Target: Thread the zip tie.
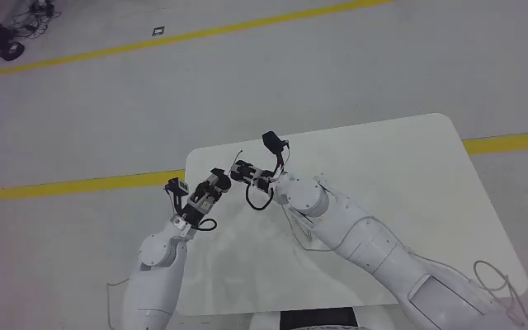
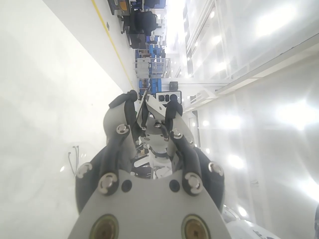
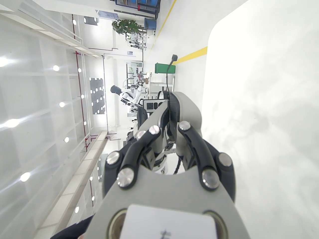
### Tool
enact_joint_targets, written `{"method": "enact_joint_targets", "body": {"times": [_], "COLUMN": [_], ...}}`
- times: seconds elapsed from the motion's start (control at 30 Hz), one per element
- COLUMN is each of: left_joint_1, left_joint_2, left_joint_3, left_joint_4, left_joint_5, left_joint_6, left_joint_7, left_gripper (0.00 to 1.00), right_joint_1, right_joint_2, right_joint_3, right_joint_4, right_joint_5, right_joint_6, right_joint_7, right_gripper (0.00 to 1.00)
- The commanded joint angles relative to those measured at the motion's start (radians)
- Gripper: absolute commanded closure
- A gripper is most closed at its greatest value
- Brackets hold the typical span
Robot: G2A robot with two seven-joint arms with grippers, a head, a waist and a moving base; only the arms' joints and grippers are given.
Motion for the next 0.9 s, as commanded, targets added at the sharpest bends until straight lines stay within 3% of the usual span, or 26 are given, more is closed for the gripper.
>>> {"method": "enact_joint_targets", "body": {"times": [0.0, 0.27, 0.87], "left_joint_1": [-0.002, -0.008, -0.004], "left_joint_2": [0.0, 0.002, 0.008], "left_joint_3": [0.003, 0.011, 0.02], "left_joint_4": [0.003, 0.009, 0.003], "left_joint_5": [-0.001, -0.002, 0.006], "left_joint_6": [-0.001, -0.002, -0.003], "left_joint_7": [-0.001, -0.001, 0.018], "left_gripper": [0.8, 0.9, 0.92], "right_joint_1": [-0.001, -0.004, -0.017], "right_joint_2": [-0.001, -0.004, -0.009], "right_joint_3": [0.002, 0.011, 0.028], "right_joint_4": [0.001, 0.003, -0.004], "right_joint_5": [-0.004, -0.013, -0.034], "right_joint_6": [-0.001, -0.004, -0.029], "right_joint_7": [0.002, 0.012, 0.047], "right_gripper": [1.0, 1.0, 1.0]}}
